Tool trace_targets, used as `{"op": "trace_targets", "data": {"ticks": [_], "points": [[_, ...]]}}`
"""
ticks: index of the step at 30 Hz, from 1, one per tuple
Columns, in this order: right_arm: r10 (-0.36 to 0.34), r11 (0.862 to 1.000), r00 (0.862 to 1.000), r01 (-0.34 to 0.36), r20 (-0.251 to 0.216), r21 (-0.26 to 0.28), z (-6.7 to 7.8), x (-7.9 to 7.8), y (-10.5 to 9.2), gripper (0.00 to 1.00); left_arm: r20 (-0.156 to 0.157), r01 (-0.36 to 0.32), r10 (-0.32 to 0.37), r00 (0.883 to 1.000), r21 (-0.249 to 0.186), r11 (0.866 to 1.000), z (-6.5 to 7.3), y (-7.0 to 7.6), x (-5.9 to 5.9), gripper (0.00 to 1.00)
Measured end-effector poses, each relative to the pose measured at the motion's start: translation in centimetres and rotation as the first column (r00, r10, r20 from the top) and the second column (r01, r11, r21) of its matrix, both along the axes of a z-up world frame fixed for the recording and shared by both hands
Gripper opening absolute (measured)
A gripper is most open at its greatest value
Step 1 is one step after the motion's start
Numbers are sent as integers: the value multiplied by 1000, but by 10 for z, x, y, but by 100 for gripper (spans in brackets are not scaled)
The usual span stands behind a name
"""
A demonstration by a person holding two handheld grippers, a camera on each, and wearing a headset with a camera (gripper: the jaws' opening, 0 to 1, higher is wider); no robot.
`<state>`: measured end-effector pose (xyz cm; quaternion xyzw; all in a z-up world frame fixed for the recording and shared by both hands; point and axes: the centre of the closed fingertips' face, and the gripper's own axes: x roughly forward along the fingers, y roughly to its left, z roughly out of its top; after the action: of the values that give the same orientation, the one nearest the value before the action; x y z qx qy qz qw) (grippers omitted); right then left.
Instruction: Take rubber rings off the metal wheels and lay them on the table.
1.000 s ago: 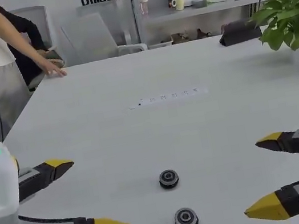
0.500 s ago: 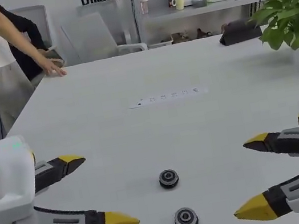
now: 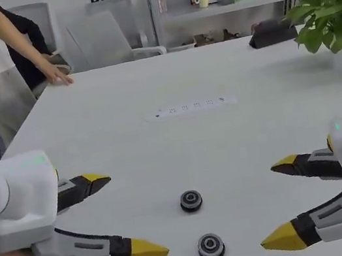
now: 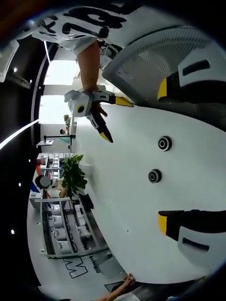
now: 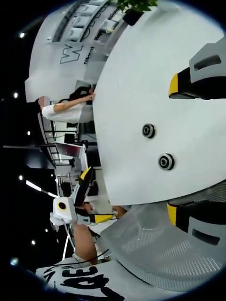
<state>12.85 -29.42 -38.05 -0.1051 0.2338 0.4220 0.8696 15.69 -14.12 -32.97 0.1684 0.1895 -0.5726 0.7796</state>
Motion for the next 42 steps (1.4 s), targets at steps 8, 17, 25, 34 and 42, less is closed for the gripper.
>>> {"op": "trace_targets", "data": {"ticks": [8, 17, 25, 34, 42], "points": [[24, 999, 999, -24, -21, -25, -16, 2, 3, 85, -13, 22, -22, 1000, 7, 1000, -14, -6, 2, 91], [75, 997, 996, -76, -44, -26, -29, 1, 17, 82, -44, 48, -46, 998, 37, 998, -37, -11, 2, 90], [94, 994, 993, -98, -64, -48, -44, 7, 21, 79, -62, 62, -59, 996, 48, 997, -47, -16, 6, 88], [119, 991, 991, -123, -68, -48, -49, 12, 28, 74, -71, 87, -82, 994, 58, 995, -56, -24, 6, 84], [139, 987, 988, -143, -70, -66, -54, 13, 31, 68, -83, 97, -92, 992, 63, 993, -63, -32, 9, 78]]}}
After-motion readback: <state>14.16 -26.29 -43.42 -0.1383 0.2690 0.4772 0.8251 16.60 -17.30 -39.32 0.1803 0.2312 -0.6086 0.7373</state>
